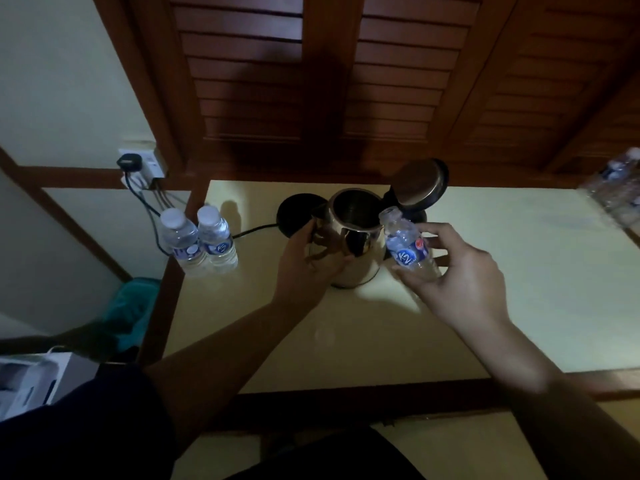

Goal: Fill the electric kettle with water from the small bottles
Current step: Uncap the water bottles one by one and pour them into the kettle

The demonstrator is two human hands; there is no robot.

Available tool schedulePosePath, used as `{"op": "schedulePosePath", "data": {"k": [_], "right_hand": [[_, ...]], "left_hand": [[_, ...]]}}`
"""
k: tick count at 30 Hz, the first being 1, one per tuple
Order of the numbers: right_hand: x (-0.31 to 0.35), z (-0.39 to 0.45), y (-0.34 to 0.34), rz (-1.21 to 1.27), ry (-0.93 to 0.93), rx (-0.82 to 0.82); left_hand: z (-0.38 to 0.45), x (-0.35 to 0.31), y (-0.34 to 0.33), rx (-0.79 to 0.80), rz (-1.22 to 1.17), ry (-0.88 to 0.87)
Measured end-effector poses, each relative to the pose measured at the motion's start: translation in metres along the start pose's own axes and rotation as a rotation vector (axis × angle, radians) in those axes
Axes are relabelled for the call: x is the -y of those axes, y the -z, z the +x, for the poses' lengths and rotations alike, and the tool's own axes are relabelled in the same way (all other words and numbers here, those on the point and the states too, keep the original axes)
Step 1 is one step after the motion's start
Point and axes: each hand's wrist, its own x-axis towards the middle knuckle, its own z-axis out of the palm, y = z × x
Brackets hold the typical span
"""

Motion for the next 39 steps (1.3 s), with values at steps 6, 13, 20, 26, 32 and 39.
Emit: {"op": "schedulePosePath", "data": {"k": [6, 13, 20, 26, 32, 39], "right_hand": [[0.009, 0.012, 0.006, -0.339, 0.077, -0.014], [0.020, 0.021, 0.022, -0.506, 0.100, 0.079], [0.032, 0.025, 0.028, -0.580, 0.110, 0.092], [0.042, 0.024, 0.033, -0.642, 0.118, 0.107], [0.047, 0.024, 0.033, -0.631, 0.077, 0.120], [0.046, 0.024, 0.032, -0.553, 0.035, 0.119]], "left_hand": [[0.001, -0.005, 0.002, 0.010, -0.082, -0.041], [-0.001, -0.005, -0.001, -0.052, -0.057, -0.016], [0.003, -0.006, 0.004, -0.028, -0.039, 0.018], [0.004, -0.006, 0.006, -0.015, -0.051, 0.014], [0.006, -0.003, 0.006, -0.018, -0.042, 0.038], [0.009, 0.006, 0.005, -0.026, -0.023, 0.057]]}}
